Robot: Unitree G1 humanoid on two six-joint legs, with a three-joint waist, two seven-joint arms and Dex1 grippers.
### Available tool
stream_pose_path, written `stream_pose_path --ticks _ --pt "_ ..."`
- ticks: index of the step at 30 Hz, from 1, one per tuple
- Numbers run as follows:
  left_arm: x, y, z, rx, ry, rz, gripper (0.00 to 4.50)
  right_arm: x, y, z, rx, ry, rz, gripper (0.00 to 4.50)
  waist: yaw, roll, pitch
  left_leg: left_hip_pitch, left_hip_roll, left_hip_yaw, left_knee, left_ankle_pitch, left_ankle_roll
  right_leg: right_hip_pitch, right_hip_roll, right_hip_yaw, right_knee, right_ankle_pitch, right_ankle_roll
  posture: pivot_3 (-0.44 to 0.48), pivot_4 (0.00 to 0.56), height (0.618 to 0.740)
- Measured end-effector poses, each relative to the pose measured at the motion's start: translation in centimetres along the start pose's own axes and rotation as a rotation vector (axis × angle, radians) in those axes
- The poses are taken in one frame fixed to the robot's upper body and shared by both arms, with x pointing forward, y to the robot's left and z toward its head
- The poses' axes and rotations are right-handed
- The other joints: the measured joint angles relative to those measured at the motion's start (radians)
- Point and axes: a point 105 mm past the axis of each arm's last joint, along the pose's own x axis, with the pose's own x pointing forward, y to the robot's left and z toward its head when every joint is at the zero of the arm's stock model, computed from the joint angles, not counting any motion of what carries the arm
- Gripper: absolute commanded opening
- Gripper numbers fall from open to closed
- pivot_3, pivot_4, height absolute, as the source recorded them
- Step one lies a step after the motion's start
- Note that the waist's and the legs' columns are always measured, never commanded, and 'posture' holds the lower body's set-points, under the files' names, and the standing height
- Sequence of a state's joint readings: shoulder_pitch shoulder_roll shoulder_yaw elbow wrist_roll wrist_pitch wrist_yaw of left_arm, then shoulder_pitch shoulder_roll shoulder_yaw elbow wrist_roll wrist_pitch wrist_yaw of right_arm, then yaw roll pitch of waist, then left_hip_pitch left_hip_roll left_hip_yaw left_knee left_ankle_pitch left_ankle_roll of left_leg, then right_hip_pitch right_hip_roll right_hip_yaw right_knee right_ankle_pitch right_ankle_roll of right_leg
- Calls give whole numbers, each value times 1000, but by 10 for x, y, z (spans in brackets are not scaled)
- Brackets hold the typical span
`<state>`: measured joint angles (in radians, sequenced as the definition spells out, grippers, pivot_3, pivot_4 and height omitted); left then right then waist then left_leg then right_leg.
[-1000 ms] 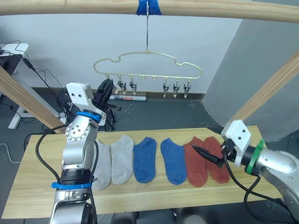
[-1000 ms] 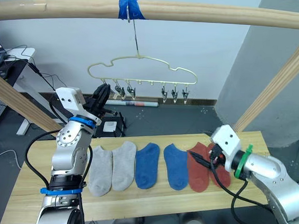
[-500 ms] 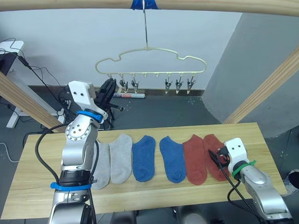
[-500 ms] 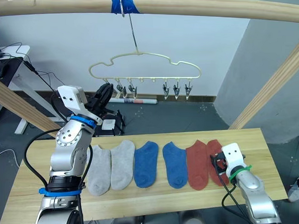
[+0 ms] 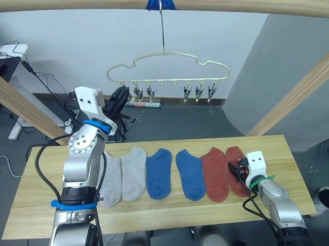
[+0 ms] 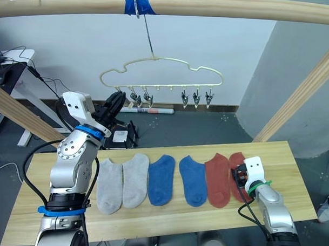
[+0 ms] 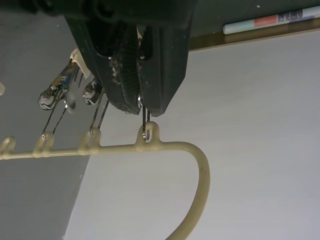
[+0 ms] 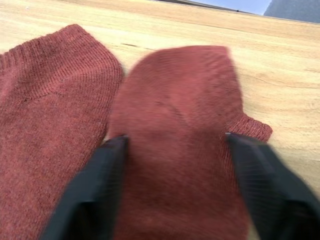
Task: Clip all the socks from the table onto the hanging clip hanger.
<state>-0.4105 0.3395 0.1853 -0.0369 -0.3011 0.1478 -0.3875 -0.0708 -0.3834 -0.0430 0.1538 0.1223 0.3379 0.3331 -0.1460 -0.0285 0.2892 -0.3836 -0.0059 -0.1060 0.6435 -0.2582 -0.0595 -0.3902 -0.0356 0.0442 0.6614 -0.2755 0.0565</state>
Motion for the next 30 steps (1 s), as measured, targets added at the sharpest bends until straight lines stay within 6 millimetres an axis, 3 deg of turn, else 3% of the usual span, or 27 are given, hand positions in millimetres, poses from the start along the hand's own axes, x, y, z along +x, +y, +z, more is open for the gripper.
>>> stream_pose_path --ticks 6,10,13,15,20,24,27,30 --pt "-3 -3 2 -21 17 -41 0 -3 -2 -4 8 6 -1 37 3 0 0 0 0 0 0 0 0 0 0 0 0 0 0 -267 296 739" --pt "-5 -3 3 -51 33 -63 0 -5 -2 -4 -22 1 11 37 4 0 0 0 0 -1 0 0 0 0 0 -1 0 0 0 -263 294 739" --pt "-8 -3 7 -83 50 -92 0 -20 8 0 -178 -20 125 37 6 3 2 -1 0 0 -1 0 -1 -1 0 0 -1 -3 4 -265 293 739" --pt "-10 -1 9 -109 60 -95 0 -28 20 16 -309 -73 223 37 1 4 6 -1 0 1 0 -1 -1 -1 0 1 -1 -3 5 -273 294 739" --pt "-13 -9 9 -202 109 -154 0 -49 85 94 -600 -349 522 37 -16 -1 13 0 2 -1 -1 0 -1 -2 2 -1 1 -3 5 -274 295 739" --pt "-15 -9 14 -250 117 -172 0 -51 124 116 -663 -408 672 37 -12 -5 16 -2 1 -1 0 0 -1 -3 0 0 1 -1 1 -267 298 739" --pt "-15 -13 17 -294 120 -186 0 -47 159 143 -699 -482 762 37 -11 -5 16 -13 1 -1 2 0 -2 -14 -1 0 4 1 0 -266 299 739" --pt "-15 -18 20 -341 127 -208 0 -37 177 154 -700 -487 794 37 -3 -5 16 -16 2 -2 2 0 -2 -18 -2 -2 4 2 -1 -264 301 739"
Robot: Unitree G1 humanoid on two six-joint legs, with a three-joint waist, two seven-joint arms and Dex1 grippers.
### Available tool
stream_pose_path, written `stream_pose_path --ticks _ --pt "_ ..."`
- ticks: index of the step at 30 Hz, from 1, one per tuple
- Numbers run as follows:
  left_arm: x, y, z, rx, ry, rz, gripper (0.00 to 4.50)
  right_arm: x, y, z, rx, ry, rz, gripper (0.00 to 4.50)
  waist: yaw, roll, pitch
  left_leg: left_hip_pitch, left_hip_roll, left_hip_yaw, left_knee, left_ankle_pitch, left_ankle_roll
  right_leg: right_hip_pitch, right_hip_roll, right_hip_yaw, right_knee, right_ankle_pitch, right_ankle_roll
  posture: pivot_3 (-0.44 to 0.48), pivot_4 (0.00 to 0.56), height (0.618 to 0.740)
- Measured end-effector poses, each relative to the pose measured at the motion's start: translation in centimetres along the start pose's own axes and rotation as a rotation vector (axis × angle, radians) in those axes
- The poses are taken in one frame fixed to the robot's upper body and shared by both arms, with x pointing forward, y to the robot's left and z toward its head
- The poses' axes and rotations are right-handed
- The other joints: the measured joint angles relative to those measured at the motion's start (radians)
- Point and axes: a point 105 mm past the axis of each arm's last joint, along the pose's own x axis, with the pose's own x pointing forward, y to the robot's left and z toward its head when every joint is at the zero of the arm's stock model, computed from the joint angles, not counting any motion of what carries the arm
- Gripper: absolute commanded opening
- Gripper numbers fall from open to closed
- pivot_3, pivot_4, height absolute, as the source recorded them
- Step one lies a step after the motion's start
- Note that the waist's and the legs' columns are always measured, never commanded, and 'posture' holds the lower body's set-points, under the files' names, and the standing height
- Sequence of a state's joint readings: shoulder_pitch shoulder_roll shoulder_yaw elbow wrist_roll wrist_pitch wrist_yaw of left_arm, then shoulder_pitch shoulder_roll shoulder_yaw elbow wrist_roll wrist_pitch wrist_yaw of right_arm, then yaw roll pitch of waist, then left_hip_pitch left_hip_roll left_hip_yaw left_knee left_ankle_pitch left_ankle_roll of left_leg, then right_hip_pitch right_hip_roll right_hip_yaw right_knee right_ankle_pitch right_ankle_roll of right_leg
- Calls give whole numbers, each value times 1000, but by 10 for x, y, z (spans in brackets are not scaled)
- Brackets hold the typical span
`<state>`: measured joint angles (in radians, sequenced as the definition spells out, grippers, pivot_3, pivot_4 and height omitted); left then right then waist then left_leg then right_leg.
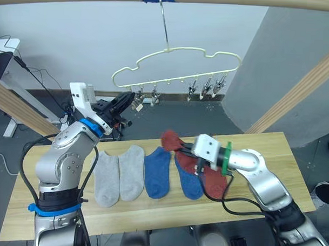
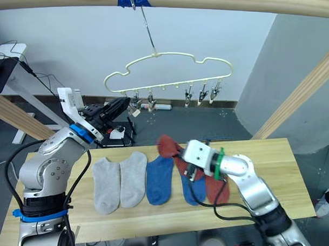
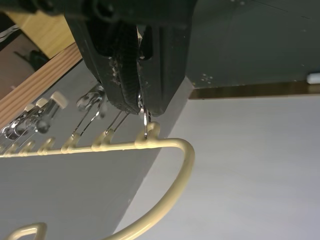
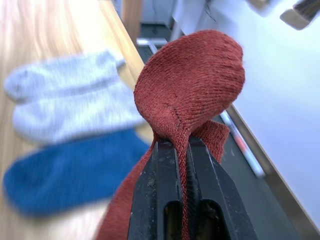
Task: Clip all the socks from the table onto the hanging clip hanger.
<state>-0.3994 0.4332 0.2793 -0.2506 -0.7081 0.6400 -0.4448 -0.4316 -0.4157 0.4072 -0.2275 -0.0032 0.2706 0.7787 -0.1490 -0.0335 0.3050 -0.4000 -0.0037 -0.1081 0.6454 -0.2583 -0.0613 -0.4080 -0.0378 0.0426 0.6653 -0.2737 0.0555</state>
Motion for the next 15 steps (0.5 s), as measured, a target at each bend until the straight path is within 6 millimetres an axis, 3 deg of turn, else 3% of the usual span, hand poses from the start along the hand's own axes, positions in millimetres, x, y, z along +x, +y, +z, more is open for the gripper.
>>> stream_pose_path --ticks 4,9,15 --pt "-1 -3 1 -20 7 -16 0 19 -5 -4 27 21 2 37 8 0 0 -2 0 2 0 0 0 -2 -2 2 -1 0 0 -263 302 739" --pt "-1 -7 -3 -64 30 -41 0 46 -11 12 33 -17 -2 37 6 0 0 -2 0 1 0 0 0 -3 -1 1 0 0 0 -263 302 739" --pt "-2 -8 -2 -70 34 -48 0 53 -15 12 42 -17 2 37 7 0 0 -2 0 2 0 0 0 -2 -2 1 0 0 0 -254 306 739"
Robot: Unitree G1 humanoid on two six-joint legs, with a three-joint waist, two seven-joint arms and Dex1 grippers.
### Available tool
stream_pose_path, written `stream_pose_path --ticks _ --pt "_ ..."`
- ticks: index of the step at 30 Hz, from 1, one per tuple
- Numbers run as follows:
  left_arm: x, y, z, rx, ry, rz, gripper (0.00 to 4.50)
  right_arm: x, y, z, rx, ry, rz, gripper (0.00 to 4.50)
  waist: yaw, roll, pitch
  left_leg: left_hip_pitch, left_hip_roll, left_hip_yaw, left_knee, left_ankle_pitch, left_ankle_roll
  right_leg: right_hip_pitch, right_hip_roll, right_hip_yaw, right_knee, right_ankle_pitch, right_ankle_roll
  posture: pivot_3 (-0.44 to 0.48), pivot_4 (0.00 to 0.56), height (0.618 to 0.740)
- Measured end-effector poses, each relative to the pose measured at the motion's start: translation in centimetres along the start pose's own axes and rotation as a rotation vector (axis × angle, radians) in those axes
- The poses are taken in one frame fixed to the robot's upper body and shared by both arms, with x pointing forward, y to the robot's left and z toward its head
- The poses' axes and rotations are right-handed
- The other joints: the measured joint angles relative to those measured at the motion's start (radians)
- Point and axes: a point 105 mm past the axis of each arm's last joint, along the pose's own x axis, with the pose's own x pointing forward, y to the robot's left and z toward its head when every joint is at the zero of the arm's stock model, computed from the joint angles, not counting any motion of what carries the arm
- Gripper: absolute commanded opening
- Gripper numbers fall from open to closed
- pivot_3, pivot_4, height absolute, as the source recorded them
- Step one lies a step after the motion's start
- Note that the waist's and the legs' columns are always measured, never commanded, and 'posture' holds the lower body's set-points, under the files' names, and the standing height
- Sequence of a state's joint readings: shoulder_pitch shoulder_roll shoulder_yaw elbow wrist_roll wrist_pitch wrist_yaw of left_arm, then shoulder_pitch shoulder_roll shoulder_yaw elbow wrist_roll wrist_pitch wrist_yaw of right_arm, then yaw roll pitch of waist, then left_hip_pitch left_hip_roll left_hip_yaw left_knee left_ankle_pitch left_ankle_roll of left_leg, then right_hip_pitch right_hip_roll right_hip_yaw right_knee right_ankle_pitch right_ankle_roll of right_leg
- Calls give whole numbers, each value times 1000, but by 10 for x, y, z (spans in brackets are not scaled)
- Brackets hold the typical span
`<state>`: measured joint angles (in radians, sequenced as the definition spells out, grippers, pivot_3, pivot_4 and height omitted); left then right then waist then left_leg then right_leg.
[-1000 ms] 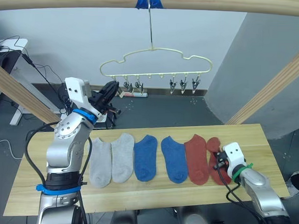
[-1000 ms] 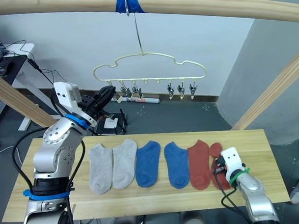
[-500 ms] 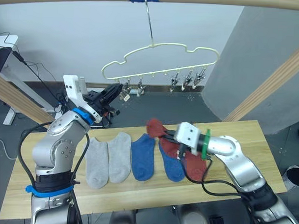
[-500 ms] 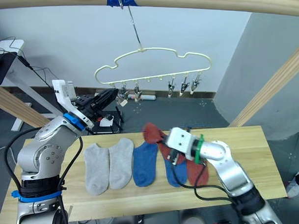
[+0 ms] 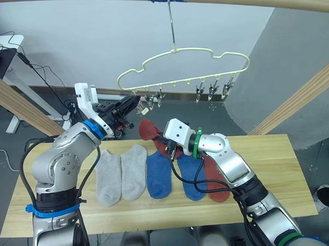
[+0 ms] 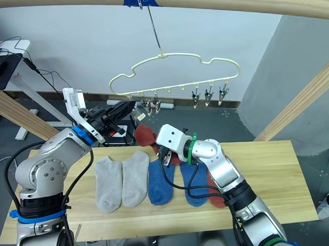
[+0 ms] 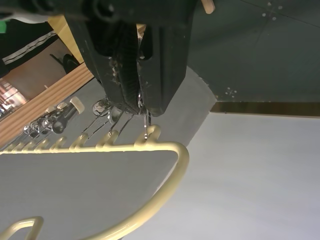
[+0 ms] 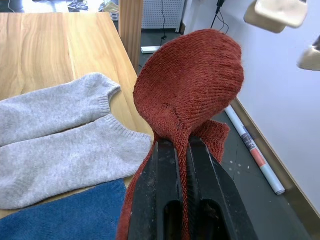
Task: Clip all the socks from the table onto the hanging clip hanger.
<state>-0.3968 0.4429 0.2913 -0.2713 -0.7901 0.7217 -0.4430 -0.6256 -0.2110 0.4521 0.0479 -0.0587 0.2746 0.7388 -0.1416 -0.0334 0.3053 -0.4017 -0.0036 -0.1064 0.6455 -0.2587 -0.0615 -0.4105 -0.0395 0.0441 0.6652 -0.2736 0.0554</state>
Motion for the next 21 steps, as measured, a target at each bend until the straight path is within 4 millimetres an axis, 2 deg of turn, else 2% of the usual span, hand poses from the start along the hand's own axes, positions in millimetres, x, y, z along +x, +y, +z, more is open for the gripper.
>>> stream_pose_path --ticks 21 --pt "-3 0 -3 0 5 7 0 14 -11 22 -14 -92 -36 37 -2 0 0 0 0 0 0 0 0 0 1 0 1 0 0 -247 305 739"
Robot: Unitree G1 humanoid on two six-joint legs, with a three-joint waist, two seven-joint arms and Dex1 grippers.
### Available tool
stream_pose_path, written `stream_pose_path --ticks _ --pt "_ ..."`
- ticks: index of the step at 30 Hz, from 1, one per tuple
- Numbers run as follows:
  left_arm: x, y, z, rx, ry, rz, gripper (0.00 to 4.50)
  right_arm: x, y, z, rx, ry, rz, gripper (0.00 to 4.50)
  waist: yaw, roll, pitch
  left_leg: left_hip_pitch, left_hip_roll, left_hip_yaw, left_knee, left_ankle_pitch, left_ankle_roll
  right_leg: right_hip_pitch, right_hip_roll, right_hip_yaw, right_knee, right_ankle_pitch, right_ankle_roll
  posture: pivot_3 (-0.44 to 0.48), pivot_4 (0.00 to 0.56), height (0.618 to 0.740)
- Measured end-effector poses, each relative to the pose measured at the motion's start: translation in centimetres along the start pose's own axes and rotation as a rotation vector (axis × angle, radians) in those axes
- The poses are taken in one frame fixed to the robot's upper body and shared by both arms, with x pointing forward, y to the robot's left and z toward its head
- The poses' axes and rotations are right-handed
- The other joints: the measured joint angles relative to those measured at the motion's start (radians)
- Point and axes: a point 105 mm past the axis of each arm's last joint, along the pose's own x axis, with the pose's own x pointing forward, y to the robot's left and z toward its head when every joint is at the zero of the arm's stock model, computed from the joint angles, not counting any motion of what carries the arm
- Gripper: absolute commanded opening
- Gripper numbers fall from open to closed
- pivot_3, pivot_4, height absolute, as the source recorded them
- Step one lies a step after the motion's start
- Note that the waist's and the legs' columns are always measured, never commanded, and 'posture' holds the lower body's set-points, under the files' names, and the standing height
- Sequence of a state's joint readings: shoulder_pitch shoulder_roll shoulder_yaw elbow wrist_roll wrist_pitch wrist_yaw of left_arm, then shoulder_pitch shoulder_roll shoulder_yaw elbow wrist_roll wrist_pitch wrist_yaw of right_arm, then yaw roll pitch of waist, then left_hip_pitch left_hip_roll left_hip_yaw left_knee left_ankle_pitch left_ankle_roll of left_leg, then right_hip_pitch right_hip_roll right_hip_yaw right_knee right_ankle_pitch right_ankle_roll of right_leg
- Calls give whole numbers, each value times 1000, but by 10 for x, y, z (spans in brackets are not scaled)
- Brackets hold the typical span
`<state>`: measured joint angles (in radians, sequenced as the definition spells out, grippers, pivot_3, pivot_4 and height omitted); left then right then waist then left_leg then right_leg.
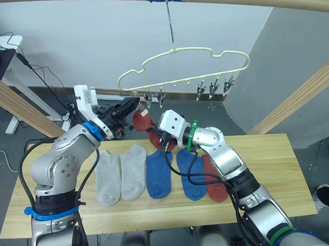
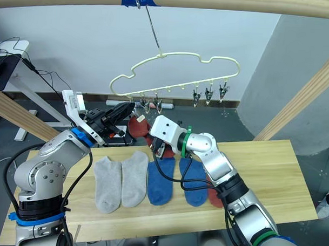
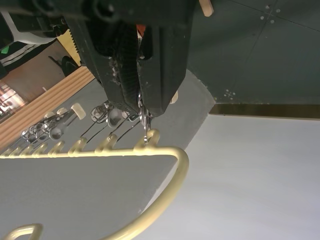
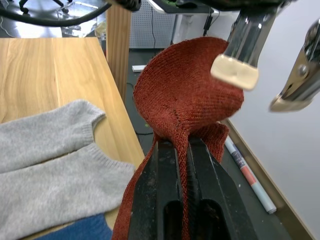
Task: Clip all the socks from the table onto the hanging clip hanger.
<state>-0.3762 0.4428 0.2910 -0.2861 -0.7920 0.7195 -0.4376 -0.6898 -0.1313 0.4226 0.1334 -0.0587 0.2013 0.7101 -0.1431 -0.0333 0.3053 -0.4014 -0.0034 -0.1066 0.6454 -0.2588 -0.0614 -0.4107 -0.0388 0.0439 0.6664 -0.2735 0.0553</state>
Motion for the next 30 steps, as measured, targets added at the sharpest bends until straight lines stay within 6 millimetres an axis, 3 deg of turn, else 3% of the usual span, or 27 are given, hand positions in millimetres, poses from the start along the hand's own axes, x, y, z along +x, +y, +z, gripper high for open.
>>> stream_pose_path --ticks 4,13,19,20,25,30 --pt "0 1 0 0 0 8 0 2 0 0 5 -3 -4 37 0 0 0 0 0 0 0 0 0 0 0 0 0 0 0 -247 305 739" --pt "-3 3 -5 -7 9 15 2690 6 1 3 9 -18 -6 0 -1 0 0 0 0 0 0 0 0 0 0 0 0 0 0 -246 305 739" --pt "-10 7 -8 36 31 35 4445 7 3 3 19 -15 9 1809 -2 0 0 0 0 0 0 0 0 0 0 0 1 0 0 -243 301 739" --pt "-10 8 -7 48 32 40 4450 6 3 2 20 -11 12 2097 -1 0 0 0 0 0 0 0 0 0 0 0 1 0 0 -243 301 739" --pt "-13 11 -8 139 22 85 4450 -1 4 -1 13 12 22 2097 0 0 0 0 0 0 0 0 0 0 0 0 1 0 0 -242 300 739" --pt "-13 2 -14 300 -6 120 4450 -39 12 -6 11 44 52 2097 6 0 0 -1 0 0 0 0 0 0 -2 0 -1 0 0 -243 301 739"
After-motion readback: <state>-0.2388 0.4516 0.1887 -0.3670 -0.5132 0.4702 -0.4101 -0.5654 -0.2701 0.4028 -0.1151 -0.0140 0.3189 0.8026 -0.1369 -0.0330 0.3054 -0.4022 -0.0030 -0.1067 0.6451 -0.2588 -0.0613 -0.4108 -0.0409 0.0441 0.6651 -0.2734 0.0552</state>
